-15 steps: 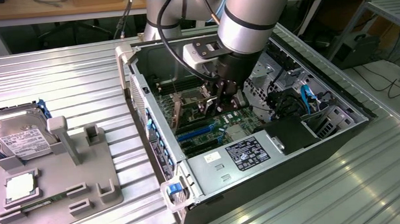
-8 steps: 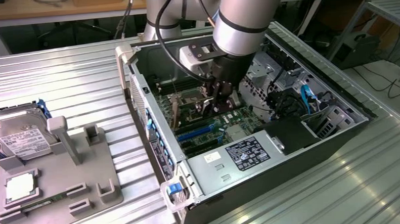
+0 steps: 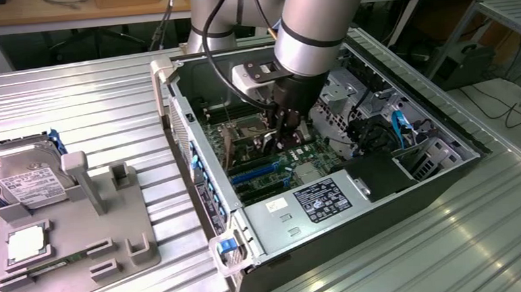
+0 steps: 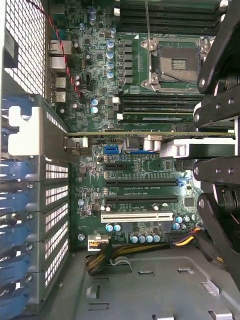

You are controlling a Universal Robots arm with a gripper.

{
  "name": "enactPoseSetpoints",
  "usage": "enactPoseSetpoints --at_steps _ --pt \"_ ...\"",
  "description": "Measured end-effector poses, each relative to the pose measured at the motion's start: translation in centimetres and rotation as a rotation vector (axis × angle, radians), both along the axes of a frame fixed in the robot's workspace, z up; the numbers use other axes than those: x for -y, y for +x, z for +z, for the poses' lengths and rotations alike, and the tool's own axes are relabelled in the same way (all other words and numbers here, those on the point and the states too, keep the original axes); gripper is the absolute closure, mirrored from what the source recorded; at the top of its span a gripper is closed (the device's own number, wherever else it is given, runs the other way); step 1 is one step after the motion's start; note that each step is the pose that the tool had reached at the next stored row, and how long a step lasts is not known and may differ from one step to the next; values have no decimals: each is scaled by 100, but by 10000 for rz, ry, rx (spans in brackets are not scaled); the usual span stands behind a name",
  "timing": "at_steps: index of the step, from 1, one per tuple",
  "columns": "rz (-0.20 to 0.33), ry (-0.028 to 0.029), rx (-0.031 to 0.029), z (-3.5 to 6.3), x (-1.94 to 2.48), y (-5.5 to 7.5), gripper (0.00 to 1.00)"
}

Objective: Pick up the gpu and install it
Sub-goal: 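Insert the gpu into the slot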

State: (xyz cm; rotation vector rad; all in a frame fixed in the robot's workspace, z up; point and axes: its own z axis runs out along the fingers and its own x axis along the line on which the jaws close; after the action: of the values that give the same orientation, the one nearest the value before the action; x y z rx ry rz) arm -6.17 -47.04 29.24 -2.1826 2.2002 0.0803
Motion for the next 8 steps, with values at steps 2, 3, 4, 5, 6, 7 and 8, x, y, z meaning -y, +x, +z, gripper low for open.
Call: enactPoseSetpoints --at_steps 2,3,4,5,6,7,8 --pt "-2 -4 -34 -16 0 -1 72" --pt "-2 -19 -52 -34 0 -1 72" --pt "-1 -26 -60 -50 -1 0 72" --pt "-1 -31 -65 -66 -1 0 72" --pt "-1 -34 -69 -78 -1 0 72" --pt "-1 -34 -71 -90 -1 0 72" --pt "-1 -34 -73 -103 -3 0 72"
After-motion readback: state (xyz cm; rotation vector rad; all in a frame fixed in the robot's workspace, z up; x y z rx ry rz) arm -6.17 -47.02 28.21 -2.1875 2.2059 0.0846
